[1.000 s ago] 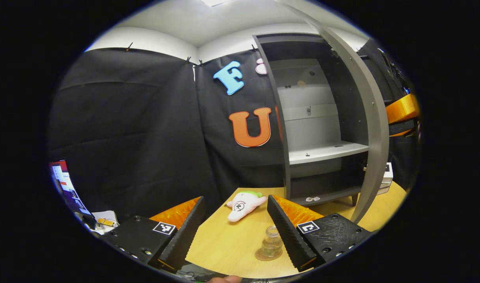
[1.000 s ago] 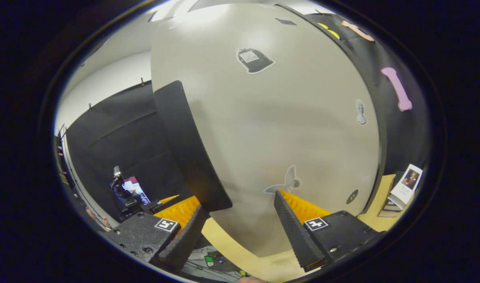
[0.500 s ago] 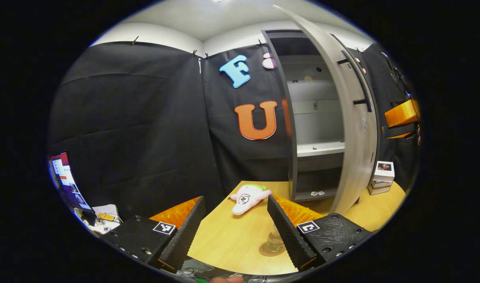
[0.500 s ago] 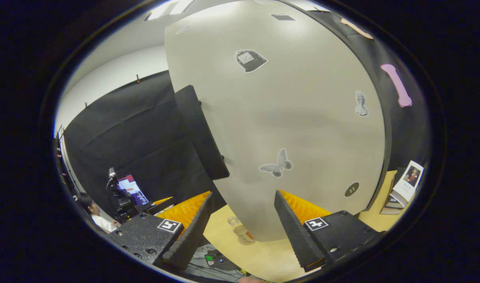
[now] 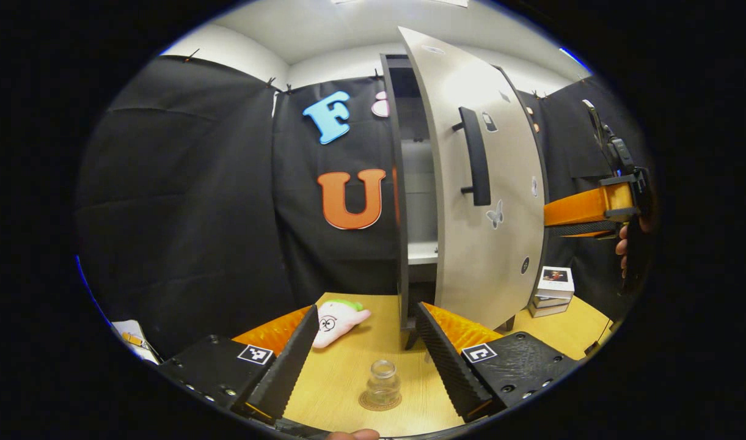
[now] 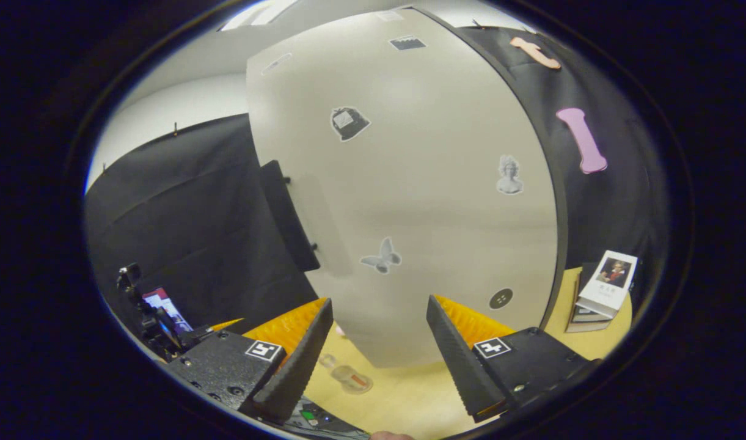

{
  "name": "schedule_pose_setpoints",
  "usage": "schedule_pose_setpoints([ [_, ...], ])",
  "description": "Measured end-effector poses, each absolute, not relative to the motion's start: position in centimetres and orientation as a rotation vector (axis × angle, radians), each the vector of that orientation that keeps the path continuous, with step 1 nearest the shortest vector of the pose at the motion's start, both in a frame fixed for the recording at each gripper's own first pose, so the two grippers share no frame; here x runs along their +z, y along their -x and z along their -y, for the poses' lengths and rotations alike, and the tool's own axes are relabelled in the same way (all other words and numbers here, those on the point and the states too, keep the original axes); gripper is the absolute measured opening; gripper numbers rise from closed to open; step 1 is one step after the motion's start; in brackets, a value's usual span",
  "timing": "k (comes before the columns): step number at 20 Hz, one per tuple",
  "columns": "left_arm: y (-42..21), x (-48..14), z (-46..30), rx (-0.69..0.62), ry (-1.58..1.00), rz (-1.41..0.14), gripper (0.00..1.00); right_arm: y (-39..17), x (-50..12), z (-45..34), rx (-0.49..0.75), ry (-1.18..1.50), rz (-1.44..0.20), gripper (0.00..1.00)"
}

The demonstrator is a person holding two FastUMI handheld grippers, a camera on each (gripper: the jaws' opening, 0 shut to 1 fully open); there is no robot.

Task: Open the cabinet door with the right hand, grasp the bottle in the cabinet with the left hand and place it on the coaster, then close the cabinet door with the right hand.

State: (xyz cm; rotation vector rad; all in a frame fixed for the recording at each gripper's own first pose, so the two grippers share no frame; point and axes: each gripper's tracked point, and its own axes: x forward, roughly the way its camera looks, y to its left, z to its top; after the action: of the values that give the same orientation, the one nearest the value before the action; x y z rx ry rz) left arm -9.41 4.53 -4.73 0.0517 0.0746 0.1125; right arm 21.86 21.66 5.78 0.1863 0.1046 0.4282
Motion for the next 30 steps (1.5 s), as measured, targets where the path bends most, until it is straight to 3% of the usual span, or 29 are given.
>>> schedule_pose_setpoints([
  [5, 7.1, -3.1, -1.8, -0.043, 0.028, -0.069, 1.0, -20.4, 6.7, -17.5, 0.069, -0.124, 0.008, 0.99],
  [7, 5.7, -2.2, -1.2, -0.032, 0.024, -0.045, 0.97, -19.2, 7.0, -16.7, 0.005, -0.124, 0.024, 0.94],
  [8, 4.9, -1.9, -1.9, 0.023, -0.007, -0.033, 0.96, -19.1, 7.5, -16.2, -0.028, -0.118, 0.055, 1.0],
  [9, 4.3, -1.6, -2.0, 0.05, -0.014, -0.036, 0.96, -19.2, 7.9, -15.3, -0.08, -0.103, 0.071, 0.99],
  [13, 2.5, 0.9, 2.5, -0.022, 0.05, 0.006, 0.95, -19.1, 7.3, -13.7, -0.184, -0.054, 0.055, 0.99],
  [17, 1.6, 2.6, 5.2, -0.044, -0.028, 0.033, 0.95, -20.2, 7.5, -14.9, -0.164, -0.111, 0.106, 0.94],
  [19, 1.6, 3.0, 6.2, -0.041, -0.013, 0.044, 1.0, -20.6, 7.2, -15.6, -0.122, -0.066, 0.098, 0.99],
  [20, 1.6, 3.5, 6.5, -0.041, -0.009, 0.06, 0.96, -20.9, 7.6, -16.6, -0.073, -0.072, 0.101, 0.95],
  [21, 1.5, 3.5, 7.0, -0.051, -0.012, 0.056, 0.96, -21.1, 8.2, -17.3, -0.038, -0.074, 0.107, 0.99],
  [24, 1.1, 4.5, 7.3, -0.036, -0.005, 0.062, 0.96, -22.2, 9.4, -18.5, 0.027, -0.065, 0.092, 0.95],
  [25, 0.8, 4.9, 6.5, -0.009, 0.002, 0.088, 0.96, -22.7, 9.9, -18.5, 0.03, -0.07, 0.112, 0.99],
  [29, 0.6, 3.3, 6.8, 0.006, 0.011, 0.036, 0.95, -23.1, 9.7, -18.2, 0.038, -0.066, 0.116, 0.94],
  [30, 0.5, 3.6, 7.1, 0.001, 0.005, 0.049, 0.95, -23.1, 9.8, -18.3, 0.049, -0.067, 0.123, 0.99],
])
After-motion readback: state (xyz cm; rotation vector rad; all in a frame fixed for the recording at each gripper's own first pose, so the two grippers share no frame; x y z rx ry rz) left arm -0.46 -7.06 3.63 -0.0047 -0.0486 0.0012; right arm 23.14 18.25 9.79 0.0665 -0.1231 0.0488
